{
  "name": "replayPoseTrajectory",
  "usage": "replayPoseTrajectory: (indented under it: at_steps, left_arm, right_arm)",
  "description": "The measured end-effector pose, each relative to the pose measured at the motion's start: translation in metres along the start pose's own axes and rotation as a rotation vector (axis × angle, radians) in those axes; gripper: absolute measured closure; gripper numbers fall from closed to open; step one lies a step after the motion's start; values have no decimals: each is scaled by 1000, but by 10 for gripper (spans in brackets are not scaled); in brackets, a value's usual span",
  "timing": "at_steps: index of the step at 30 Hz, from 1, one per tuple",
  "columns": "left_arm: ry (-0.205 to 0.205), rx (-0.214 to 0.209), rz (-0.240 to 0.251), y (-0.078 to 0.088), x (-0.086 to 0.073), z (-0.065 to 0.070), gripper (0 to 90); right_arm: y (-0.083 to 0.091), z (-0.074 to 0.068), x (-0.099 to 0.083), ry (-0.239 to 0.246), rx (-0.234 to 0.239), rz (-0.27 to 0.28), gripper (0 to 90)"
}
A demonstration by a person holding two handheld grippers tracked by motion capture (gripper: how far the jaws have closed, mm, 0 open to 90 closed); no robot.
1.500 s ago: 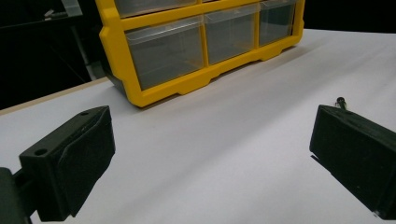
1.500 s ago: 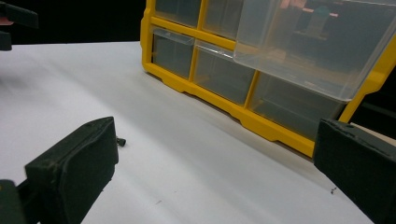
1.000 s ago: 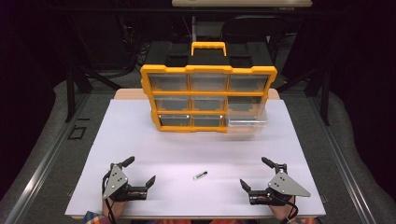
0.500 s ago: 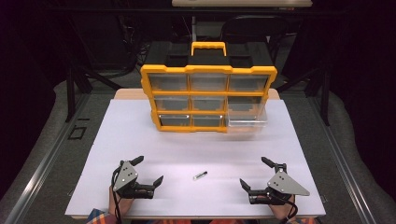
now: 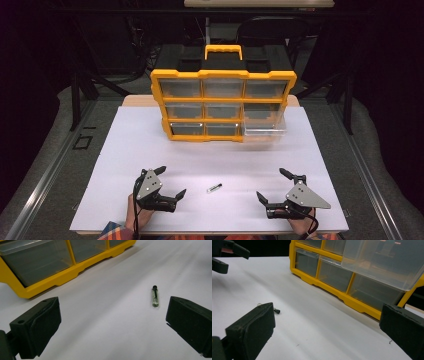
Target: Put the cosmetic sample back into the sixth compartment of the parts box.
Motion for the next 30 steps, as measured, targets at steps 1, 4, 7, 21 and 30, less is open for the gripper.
replayPoseTrajectory:
  at_steps: [1,4,7,21,30]
  left_arm:
    - [-3,-4,-5,-1,1,1,0]
    - [-4,-13,-16,-5,2,3,0]
    - [-5,-19,-23,-8,4,5,0]
    - [-32,-50,-41,-22,15,16,0]
    - [-37,-74,-61,-33,21,23,0]
  right_arm:
    - [0,0,0,-1,1,-1,0]
    - [0,0,0,0,1,-2,0]
    - [0,0,0,1,1,-3,0]
    - [-2,-1,-1,-2,5,-9,0]
    - [-2,-1,-1,-3,10,-10,0]
Point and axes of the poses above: each handheld gripper's, and its own axes: y roughly backward along the jaws, x roughly out of its top, z roughly to its right, the point moved 10 cm from there along -y, roughly forward along the jaws, and after that the axes turned 14 degrees about -z, right-handed, at the moved point
